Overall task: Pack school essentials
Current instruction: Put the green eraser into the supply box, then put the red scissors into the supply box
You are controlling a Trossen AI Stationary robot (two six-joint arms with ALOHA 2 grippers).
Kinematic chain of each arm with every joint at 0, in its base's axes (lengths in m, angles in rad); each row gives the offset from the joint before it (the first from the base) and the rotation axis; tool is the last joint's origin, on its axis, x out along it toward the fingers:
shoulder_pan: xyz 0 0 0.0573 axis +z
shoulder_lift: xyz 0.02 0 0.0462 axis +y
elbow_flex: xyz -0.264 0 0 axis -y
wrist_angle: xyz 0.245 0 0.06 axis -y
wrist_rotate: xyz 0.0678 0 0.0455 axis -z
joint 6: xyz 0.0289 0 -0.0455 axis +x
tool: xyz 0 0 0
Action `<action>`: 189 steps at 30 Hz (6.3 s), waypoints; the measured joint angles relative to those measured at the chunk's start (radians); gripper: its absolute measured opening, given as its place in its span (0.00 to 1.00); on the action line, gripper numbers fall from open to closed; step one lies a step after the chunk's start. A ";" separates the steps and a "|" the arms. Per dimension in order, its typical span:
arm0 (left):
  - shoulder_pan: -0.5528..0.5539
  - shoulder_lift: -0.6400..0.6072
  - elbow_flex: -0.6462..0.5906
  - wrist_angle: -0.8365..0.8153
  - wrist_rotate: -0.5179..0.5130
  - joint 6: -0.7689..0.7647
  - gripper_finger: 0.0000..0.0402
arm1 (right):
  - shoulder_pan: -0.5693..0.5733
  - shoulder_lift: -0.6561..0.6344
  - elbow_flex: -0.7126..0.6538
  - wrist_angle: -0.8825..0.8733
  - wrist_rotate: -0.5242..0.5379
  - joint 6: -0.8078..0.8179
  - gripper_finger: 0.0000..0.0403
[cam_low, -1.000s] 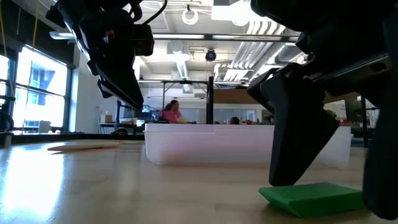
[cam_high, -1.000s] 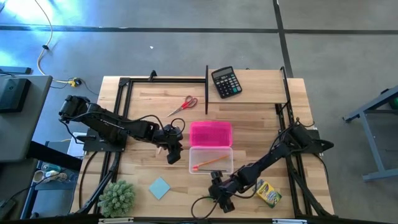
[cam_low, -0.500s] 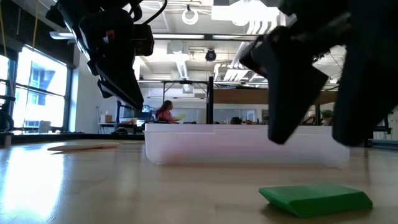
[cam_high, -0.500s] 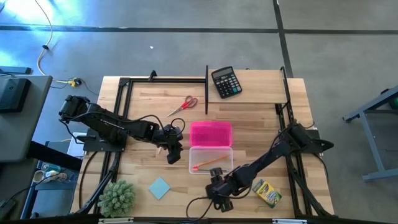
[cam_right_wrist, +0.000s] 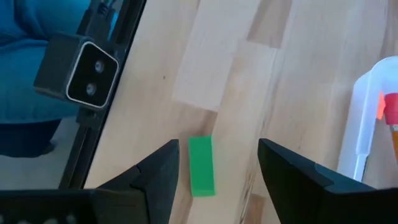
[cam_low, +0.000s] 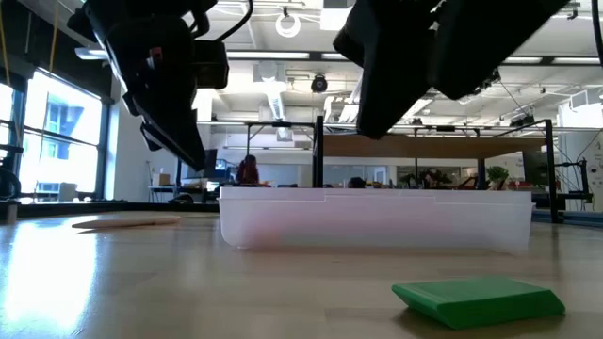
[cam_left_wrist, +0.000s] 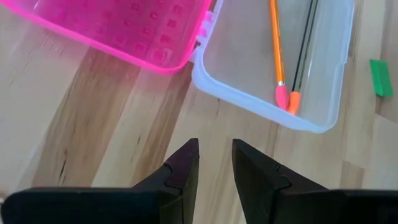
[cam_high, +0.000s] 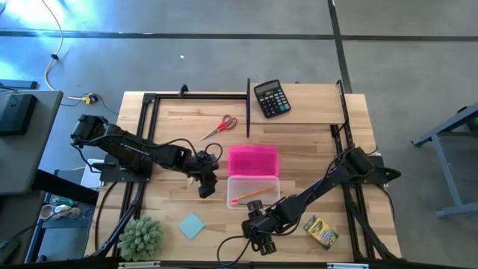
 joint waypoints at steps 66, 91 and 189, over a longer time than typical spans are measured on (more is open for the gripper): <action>0.007 0.000 0.000 -0.041 0.005 0.000 0.21 | 0.048 0.169 0.003 -0.097 0.032 -0.052 0.27; 0.006 0.000 0.000 -0.041 0.005 0.022 0.21 | 0.051 0.083 -0.008 -0.138 0.102 -0.023 0.14; 0.777 0.096 0.357 -0.008 0.046 0.419 0.57 | -0.365 -0.537 -0.023 -0.472 0.423 -0.094 0.48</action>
